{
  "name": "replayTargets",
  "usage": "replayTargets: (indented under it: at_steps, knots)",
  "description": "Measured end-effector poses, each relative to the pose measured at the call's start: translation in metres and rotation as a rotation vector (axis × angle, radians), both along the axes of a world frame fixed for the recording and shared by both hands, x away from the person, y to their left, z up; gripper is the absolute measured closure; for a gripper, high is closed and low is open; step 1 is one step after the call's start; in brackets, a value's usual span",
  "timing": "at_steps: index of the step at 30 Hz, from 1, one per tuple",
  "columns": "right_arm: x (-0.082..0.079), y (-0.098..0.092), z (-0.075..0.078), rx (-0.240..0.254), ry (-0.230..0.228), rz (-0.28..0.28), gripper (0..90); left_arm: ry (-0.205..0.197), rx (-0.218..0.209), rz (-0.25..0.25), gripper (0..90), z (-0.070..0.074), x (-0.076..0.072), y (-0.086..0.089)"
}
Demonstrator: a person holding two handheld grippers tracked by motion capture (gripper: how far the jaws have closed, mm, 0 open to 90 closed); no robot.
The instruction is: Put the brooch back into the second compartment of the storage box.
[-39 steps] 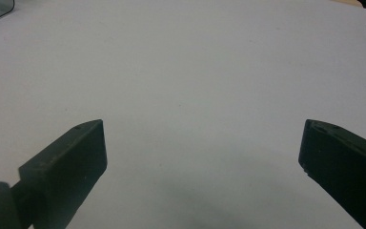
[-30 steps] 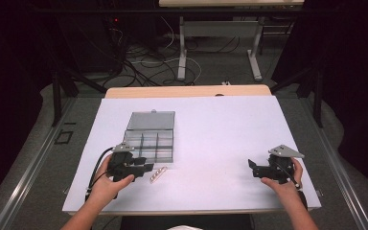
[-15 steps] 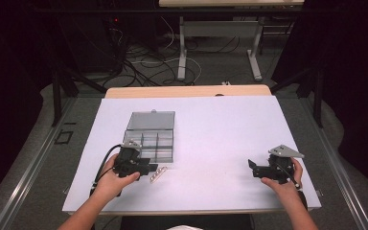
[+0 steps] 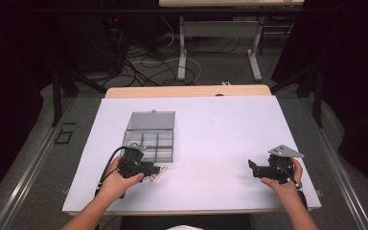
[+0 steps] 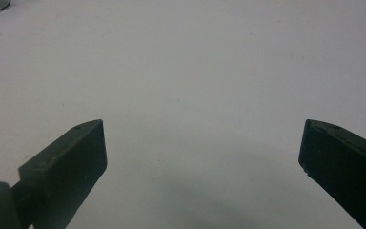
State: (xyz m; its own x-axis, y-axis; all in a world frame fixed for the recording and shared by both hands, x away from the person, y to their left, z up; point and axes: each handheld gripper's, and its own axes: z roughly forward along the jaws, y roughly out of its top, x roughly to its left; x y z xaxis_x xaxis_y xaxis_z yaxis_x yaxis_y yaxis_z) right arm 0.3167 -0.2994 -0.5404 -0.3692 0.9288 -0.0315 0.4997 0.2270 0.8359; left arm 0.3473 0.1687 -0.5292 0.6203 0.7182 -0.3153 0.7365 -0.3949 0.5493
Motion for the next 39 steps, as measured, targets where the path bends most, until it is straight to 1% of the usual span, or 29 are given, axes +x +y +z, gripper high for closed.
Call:
replayTargets:
  at_steps: [2, 4, 5, 7, 9, 12, 19, 20, 23, 25, 26, 28, 30, 31, 32, 33, 35, 36, 38, 39]
  knots:
    - [0.0, 0.0, 0.0, 0.002, 0.002, -0.002, 1.7, 0.005, -0.005, 0.002, 59.8, -0.003, 0.0, -0.001]
    - [0.0, 0.0, 0.0, 0.007, 0.006, -0.008, 1.7, 0.007, -0.011, -0.007, 60.3, -0.005, 0.001, -0.001]
    - [0.0, 0.0, 0.0, 0.005, 0.007, -0.007, 1.7, 0.008, 0.0, -0.026, 61.2, -0.005, 0.001, -0.001]
    - [0.0, 0.0, 0.0, 0.004, 0.007, -0.008, 1.7, -0.004, 0.012, -0.033, 61.7, -0.007, 0.001, -0.004]
    - [0.0, 0.001, -0.001, 0.003, 0.008, -0.006, 1.7, 0.0, 0.026, -0.042, 63.7, -0.007, 0.001, -0.005]
    - [-0.001, 0.001, 0.0, 0.008, 0.012, -0.006, 1.7, 0.005, 0.031, -0.041, 64.4, -0.009, 0.002, -0.006]
    - [0.0, 0.0, -0.001, 0.008, 0.011, -0.005, 1.7, 0.001, 0.043, -0.05, 67.3, -0.012, 0.003, -0.006]
    - [0.0, 0.0, -0.001, 0.007, 0.01, -0.004, 1.7, 0.005, 0.051, -0.055, 67.7, -0.012, 0.003, -0.006]
    - [0.0, 0.0, -0.001, 0.01, 0.015, -0.004, 1.8, 0.004, 0.056, -0.057, 68.5, -0.014, 0.003, -0.007]
    - [0.0, 0.0, -0.001, 0.01, 0.015, -0.004, 1.8, -0.006, 0.066, -0.069, 69.2, -0.014, 0.003, -0.007]
    - [0.0, -0.001, -0.002, -0.001, 0.011, 0.0, 1.8, -0.006, 0.074, -0.071, 70.1, -0.014, 0.002, -0.007]
    - [0.001, -0.001, -0.002, -0.004, 0.008, 0.004, 1.9, -0.016, 0.086, -0.081, 71.0, -0.014, 0.002, -0.007]
    - [0.001, 0.0, -0.002, 0.0, 0.015, -0.001, 1.9, -0.03, 0.093, -0.081, 71.9, -0.014, 0.001, -0.008]
    - [0.001, 0.0, -0.002, -0.001, 0.018, -0.007, 1.9, -0.032, 0.091, -0.072, 72.0, -0.014, 0.0, -0.01]
    - [0.001, 0.0, -0.002, 0.002, 0.019, -0.005, 1.9, -0.041, 0.102, -0.085, 72.0, -0.014, 0.0, -0.01]
    - [0.001, 0.0, -0.003, 0.003, 0.02, -0.006, 2.0, -0.066, 0.125, -0.114, 72.2, -0.014, 0.001, -0.009]
    - [0.001, 0.0, -0.003, 0.002, 0.021, -0.006, 2.0, -0.066, 0.127, -0.116, 72.5, -0.014, 0.0, -0.01]
    - [0.0, -0.001, -0.002, -0.002, 0.023, -0.008, 2.0, -0.083, 0.141, -0.12, 72.6, -0.013, 0.0, -0.011]
    - [0.0, 0.0, -0.003, -0.001, 0.024, -0.009, 2.1, -0.079, 0.144, -0.124, 72.8, -0.013, -0.001, -0.012]
    - [0.0, 0.0, -0.003, -0.001, 0.024, -0.009, 2.1, -0.093, 0.154, -0.129, 72.8, -0.013, -0.002, -0.012]
